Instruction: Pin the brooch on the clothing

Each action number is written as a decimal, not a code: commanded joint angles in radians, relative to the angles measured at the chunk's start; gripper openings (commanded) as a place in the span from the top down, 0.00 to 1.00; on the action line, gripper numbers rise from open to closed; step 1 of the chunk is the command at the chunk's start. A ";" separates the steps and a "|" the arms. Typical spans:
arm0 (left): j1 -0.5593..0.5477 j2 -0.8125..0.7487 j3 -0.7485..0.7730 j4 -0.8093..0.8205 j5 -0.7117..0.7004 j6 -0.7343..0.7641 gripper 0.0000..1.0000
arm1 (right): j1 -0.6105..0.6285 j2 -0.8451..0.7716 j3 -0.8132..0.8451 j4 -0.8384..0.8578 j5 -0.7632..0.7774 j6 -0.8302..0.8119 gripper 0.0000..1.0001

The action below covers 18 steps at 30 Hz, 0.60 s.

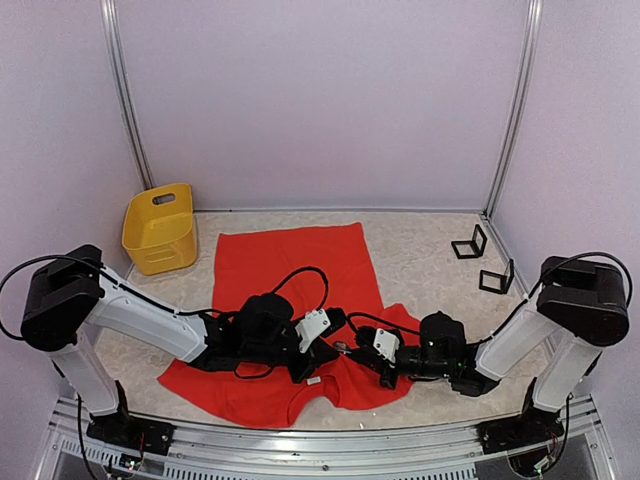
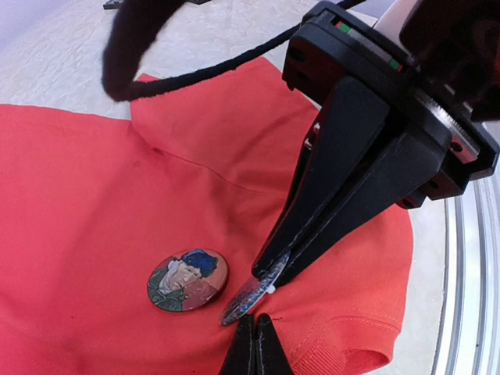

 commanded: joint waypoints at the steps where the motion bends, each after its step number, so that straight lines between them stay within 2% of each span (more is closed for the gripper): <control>1: 0.003 -0.029 -0.015 0.033 -0.019 0.002 1.00 | 0.011 -0.044 -0.017 0.093 -0.082 0.039 1.00; 7: 0.005 -0.035 -0.022 0.029 -0.003 0.005 1.00 | 0.010 -0.059 -0.013 0.093 -0.078 0.051 1.00; 12: 0.006 -0.080 -0.030 -0.004 0.003 0.014 0.75 | 0.008 -0.049 -0.014 0.092 -0.065 0.059 1.00; 15: 0.010 -0.128 -0.045 -0.035 0.031 0.030 0.68 | 0.004 -0.050 -0.008 0.077 -0.071 0.060 1.00; 18: 0.019 -0.176 -0.067 -0.034 0.054 0.049 0.68 | 0.003 -0.057 -0.006 0.077 -0.079 0.059 1.00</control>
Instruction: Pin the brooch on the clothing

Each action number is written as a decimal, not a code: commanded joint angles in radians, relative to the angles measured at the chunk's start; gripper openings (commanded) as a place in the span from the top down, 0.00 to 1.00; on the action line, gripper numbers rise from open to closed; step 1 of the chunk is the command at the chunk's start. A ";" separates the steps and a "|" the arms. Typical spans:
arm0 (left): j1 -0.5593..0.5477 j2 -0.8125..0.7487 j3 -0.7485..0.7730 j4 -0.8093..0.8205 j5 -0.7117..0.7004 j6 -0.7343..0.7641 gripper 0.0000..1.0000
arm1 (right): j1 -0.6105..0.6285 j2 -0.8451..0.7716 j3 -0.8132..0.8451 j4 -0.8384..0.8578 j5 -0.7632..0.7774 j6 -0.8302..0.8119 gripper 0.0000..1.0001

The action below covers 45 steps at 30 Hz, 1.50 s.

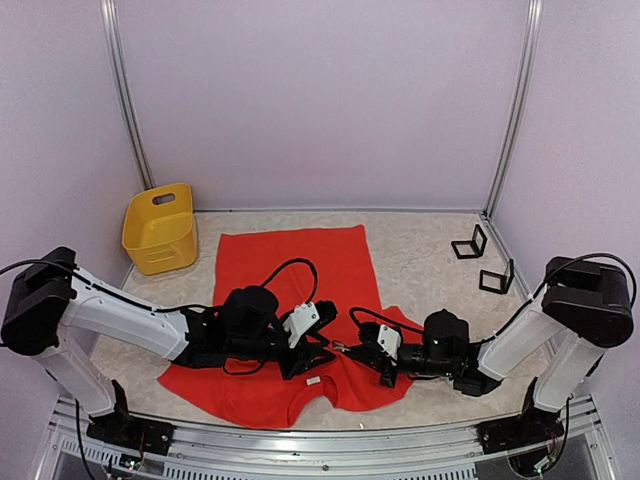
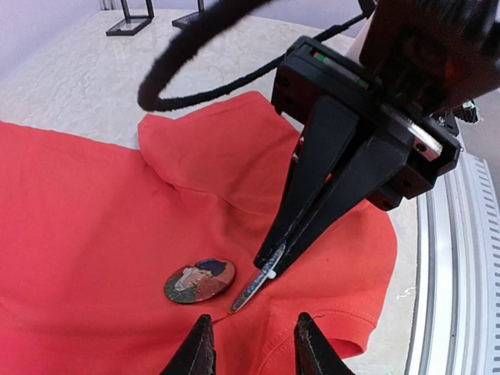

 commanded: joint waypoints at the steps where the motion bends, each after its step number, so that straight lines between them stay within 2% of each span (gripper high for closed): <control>1: 0.021 -0.083 -0.033 0.003 0.025 0.043 0.68 | 0.002 -0.029 0.002 0.029 -0.042 0.013 1.00; 12: 0.036 0.032 0.043 0.007 0.041 0.107 0.81 | -0.005 -0.041 0.007 0.024 -0.093 0.000 1.00; 17: 0.036 0.047 0.063 0.008 0.036 0.111 0.88 | -0.007 -0.047 0.019 -0.008 -0.140 -0.015 1.00; 25: 0.036 0.060 0.062 0.019 0.026 0.112 0.93 | -0.008 -0.061 0.030 -0.020 -0.189 -0.024 1.00; 33: 0.029 0.079 0.068 0.048 0.014 0.114 0.93 | -0.012 -0.071 0.035 -0.023 -0.220 -0.030 1.00; 37: 0.028 0.093 0.066 0.064 0.006 0.105 0.87 | -0.021 -0.079 0.033 -0.012 -0.234 -0.020 1.00; 45: 0.027 0.102 0.058 0.066 -0.021 0.100 0.83 | -0.049 -0.100 0.015 0.006 -0.265 0.004 1.00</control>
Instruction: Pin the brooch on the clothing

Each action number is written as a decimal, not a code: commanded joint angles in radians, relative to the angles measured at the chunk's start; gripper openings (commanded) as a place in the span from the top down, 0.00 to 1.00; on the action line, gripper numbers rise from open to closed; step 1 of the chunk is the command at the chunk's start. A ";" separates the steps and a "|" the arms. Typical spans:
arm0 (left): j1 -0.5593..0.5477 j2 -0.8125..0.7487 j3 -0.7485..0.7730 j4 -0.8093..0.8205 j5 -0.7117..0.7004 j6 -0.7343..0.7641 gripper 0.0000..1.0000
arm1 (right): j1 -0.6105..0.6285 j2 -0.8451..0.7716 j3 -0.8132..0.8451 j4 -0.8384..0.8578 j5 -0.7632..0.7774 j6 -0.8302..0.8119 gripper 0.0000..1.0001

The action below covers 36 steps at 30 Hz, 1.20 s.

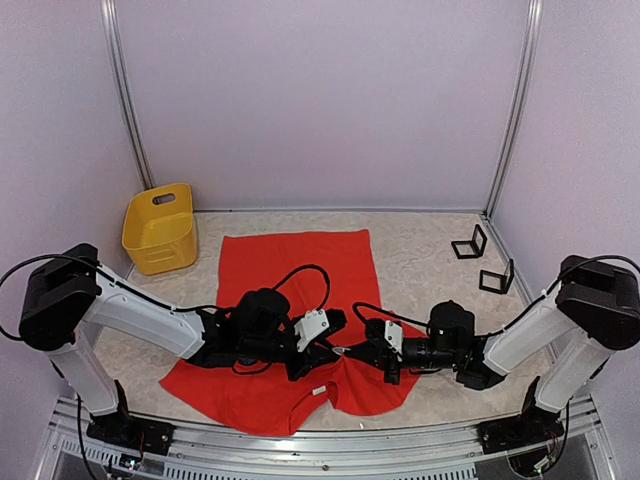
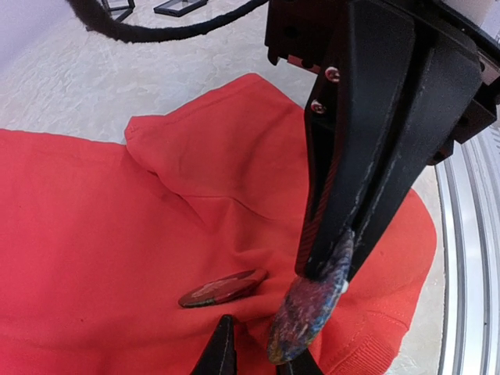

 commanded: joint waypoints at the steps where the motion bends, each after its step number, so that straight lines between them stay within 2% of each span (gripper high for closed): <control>1: 0.006 0.011 0.019 0.041 -0.060 -0.003 0.82 | -0.011 -0.034 0.002 0.050 -0.091 0.024 1.00; 7: 0.002 -0.084 -0.059 0.123 -0.017 0.008 0.76 | -0.045 -0.026 -0.003 0.038 -0.156 0.042 1.00; 15: -0.015 -0.099 -0.071 0.132 0.035 0.035 0.77 | -0.047 -0.025 0.032 -0.022 -0.187 0.023 1.00; 18: -0.016 -0.094 -0.066 0.133 0.039 0.039 0.84 | -0.047 -0.026 0.035 -0.029 -0.193 0.022 1.00; 22: -0.017 -0.090 -0.062 0.127 0.045 0.047 1.00 | -0.047 -0.032 0.037 -0.040 -0.195 0.022 1.00; 27: -0.017 -0.100 -0.067 0.126 0.052 0.038 1.00 | -0.048 -0.030 0.041 -0.059 -0.161 0.026 1.00; 28: -0.017 -0.104 -0.070 0.129 0.051 0.033 1.00 | -0.047 -0.027 0.045 -0.069 -0.138 0.032 0.96; 30: -0.017 -0.111 -0.073 0.134 0.051 0.027 1.00 | -0.047 -0.015 0.054 -0.085 -0.099 0.043 0.77; 32: -0.017 -0.114 -0.072 0.135 0.054 0.023 1.00 | -0.046 0.004 0.062 -0.077 -0.091 0.067 0.66; 34: -0.017 -0.117 -0.070 0.135 0.055 0.022 1.00 | -0.041 0.024 0.065 -0.048 -0.084 0.085 0.60; 36: -0.017 -0.116 -0.068 0.133 0.057 0.021 1.00 | -0.033 0.040 0.060 -0.008 -0.063 0.097 0.59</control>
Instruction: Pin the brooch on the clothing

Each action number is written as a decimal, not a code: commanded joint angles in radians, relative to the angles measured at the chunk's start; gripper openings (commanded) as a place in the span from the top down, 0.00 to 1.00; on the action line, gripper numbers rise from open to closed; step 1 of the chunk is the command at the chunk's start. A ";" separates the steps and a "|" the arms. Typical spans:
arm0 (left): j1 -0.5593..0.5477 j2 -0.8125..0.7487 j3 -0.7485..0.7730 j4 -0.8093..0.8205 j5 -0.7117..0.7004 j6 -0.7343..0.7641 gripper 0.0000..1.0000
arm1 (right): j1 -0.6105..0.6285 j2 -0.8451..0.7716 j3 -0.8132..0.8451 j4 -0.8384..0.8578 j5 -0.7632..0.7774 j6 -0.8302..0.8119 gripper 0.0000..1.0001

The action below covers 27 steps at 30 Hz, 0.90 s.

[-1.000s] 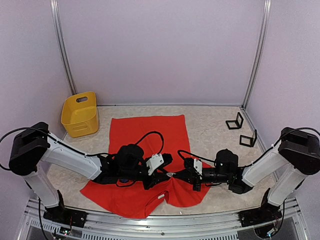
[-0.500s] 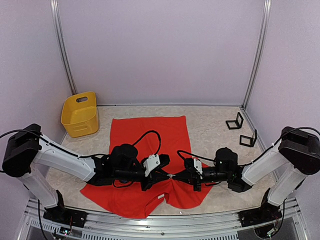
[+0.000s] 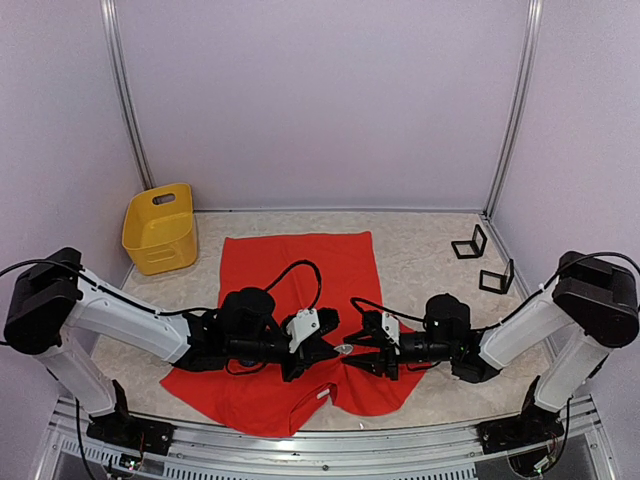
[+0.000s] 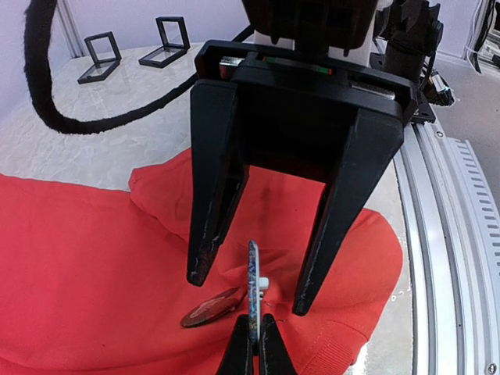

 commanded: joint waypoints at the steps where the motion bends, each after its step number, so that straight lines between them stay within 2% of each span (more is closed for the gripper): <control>1: -0.002 -0.030 0.002 0.033 0.010 -0.012 1.00 | 0.016 0.041 0.010 0.070 0.050 0.050 0.59; 4: -0.002 -0.030 0.002 0.029 0.014 -0.010 1.00 | 0.018 0.050 0.003 0.115 0.065 0.069 0.60; 10: -0.003 -0.036 0.000 0.019 0.016 -0.006 1.00 | 0.018 0.057 0.010 0.093 0.126 0.074 0.67; 27: -0.004 -0.028 0.000 0.010 0.019 -0.009 1.00 | 0.017 0.015 0.051 0.014 0.283 0.210 0.68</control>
